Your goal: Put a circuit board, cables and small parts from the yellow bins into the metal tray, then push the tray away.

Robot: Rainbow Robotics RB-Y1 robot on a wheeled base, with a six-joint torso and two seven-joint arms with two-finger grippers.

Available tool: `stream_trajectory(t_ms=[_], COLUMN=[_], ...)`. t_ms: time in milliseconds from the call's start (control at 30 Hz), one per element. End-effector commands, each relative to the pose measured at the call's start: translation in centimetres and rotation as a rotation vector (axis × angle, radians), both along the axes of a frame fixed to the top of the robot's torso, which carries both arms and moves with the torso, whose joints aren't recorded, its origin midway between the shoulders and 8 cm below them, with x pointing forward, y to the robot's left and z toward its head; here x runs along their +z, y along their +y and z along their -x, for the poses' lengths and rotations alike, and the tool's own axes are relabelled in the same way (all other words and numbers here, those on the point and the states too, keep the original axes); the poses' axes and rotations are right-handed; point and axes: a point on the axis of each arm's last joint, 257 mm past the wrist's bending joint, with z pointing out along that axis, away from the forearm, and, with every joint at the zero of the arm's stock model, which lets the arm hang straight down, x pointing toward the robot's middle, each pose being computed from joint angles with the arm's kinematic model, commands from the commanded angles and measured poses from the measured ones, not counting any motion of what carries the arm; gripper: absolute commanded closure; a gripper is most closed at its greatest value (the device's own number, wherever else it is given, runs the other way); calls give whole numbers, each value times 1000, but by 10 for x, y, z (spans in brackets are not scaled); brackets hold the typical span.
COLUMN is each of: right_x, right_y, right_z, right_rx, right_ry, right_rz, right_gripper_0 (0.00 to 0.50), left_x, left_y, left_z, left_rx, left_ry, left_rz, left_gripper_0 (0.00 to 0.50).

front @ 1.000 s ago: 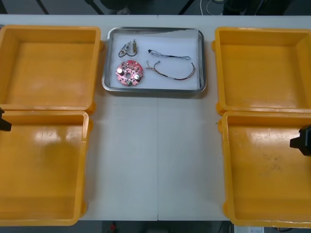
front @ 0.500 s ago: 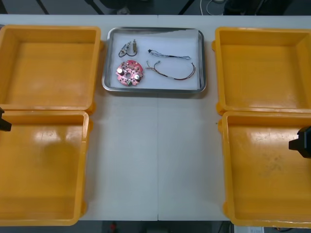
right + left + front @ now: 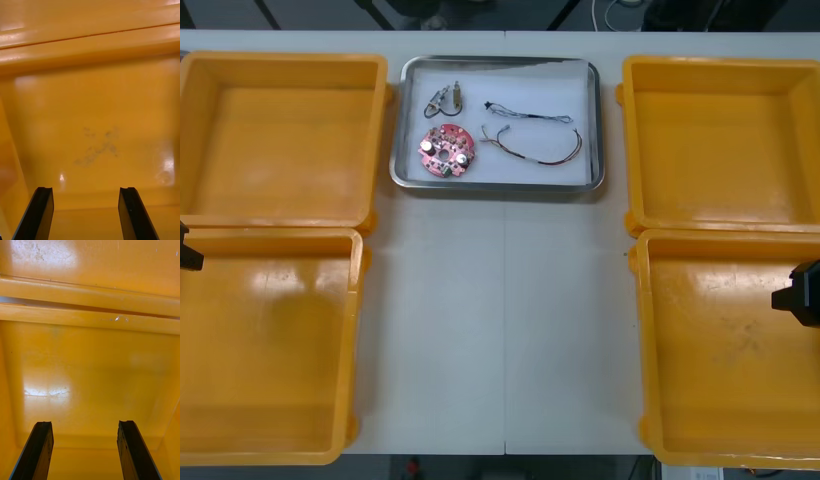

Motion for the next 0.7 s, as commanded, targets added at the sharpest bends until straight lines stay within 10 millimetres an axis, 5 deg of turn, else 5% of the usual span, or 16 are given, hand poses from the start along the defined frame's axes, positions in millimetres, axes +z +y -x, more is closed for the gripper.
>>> stream_trajectory(t_ms=[33,700], right_x=[4,4], right_y=[0,0], right_z=[6,6], right_rx=[40,40], right_ry=[2,2], right_rz=[48,48], right_gripper_0=[0,0], left_x=[8,8], left_y=[3,3], left_z=[-1,-1], left_rx=[-34,-34], left_ry=[-37,-37], left_rz=[-24,-24], left_gripper_0=[0,0])
